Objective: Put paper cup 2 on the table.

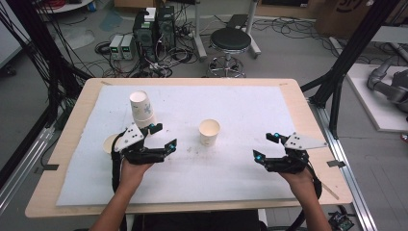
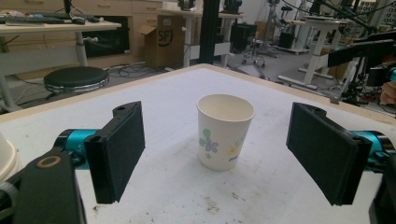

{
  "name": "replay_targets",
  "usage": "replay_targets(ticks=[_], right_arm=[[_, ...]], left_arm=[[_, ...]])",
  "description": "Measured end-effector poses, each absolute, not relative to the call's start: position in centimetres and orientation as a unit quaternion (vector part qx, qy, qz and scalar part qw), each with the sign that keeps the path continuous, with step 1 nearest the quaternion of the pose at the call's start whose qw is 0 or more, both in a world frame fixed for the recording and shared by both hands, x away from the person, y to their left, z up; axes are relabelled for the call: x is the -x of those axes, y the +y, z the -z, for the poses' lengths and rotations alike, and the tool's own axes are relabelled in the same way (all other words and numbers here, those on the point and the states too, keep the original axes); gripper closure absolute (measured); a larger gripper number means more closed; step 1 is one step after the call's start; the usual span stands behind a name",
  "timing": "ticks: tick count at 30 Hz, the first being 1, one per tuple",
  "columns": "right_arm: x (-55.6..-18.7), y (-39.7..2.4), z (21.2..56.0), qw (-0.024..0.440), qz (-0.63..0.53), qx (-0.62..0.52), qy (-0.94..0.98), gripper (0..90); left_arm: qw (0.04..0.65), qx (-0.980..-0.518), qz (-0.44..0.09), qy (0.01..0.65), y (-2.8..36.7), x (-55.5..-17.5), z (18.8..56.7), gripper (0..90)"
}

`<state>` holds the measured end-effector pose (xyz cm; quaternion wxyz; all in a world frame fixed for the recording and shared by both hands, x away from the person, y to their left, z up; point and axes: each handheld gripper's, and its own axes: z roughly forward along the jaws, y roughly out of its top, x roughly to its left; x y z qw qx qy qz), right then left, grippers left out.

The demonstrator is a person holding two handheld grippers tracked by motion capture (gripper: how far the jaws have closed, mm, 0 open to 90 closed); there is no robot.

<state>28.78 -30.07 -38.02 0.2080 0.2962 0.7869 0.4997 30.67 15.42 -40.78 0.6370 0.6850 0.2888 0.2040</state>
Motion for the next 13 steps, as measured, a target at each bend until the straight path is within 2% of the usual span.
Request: replay_targets(ticks=[13], right_arm=[[-28.92, -29.91, 37.96, 0.207, -0.500, -0.293, 0.788, 20.6]], left_arm=[[0.635, -0.685, -0.208, 0.289, 15.56, -30.63, 40.79, 19.4]])
